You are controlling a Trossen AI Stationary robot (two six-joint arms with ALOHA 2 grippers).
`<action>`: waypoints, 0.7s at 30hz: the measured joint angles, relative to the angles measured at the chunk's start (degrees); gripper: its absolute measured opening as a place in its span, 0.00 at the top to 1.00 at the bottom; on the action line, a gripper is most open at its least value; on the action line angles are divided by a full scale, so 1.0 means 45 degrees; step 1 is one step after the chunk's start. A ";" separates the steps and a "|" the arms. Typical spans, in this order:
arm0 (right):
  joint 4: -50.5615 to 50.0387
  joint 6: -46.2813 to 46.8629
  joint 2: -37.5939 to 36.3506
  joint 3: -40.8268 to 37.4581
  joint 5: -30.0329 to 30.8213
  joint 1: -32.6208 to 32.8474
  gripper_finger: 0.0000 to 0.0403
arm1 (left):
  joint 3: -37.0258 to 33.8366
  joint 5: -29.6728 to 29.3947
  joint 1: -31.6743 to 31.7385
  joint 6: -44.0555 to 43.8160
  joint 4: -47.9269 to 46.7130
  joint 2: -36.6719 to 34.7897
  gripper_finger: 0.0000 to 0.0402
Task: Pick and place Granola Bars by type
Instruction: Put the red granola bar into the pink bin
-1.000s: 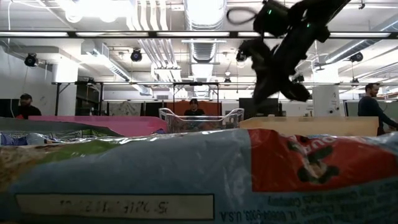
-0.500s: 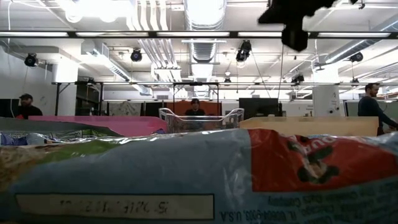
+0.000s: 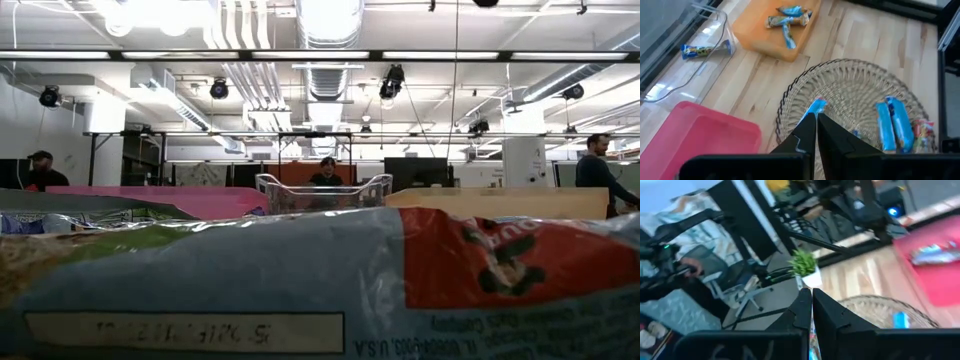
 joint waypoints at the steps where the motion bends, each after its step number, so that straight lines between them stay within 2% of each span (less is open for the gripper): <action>1: 0.0175 -0.0203 0.0044 0.0000 0.0033 0.0220 0.98 | 0.0000 0.0002 0.0000 0.0007 0.0138 0.0000 1.00; 14: 0.2169 -0.2111 0.0104 0.0279 0.0754 0.2414 0.98 | 0.0000 0.0002 0.0000 0.1181 0.1757 0.0024 1.00; 17: 0.1999 -0.2165 0.0129 0.0583 0.0754 0.2632 0.98 | 0.0000 0.0004 0.0000 0.1734 0.2309 0.0024 1.00; 21: 0.0074 -0.2698 0.0095 0.1368 0.1264 0.2782 0.98 | 0.0000 0.0009 -0.0005 0.2725 0.3188 0.0024 1.00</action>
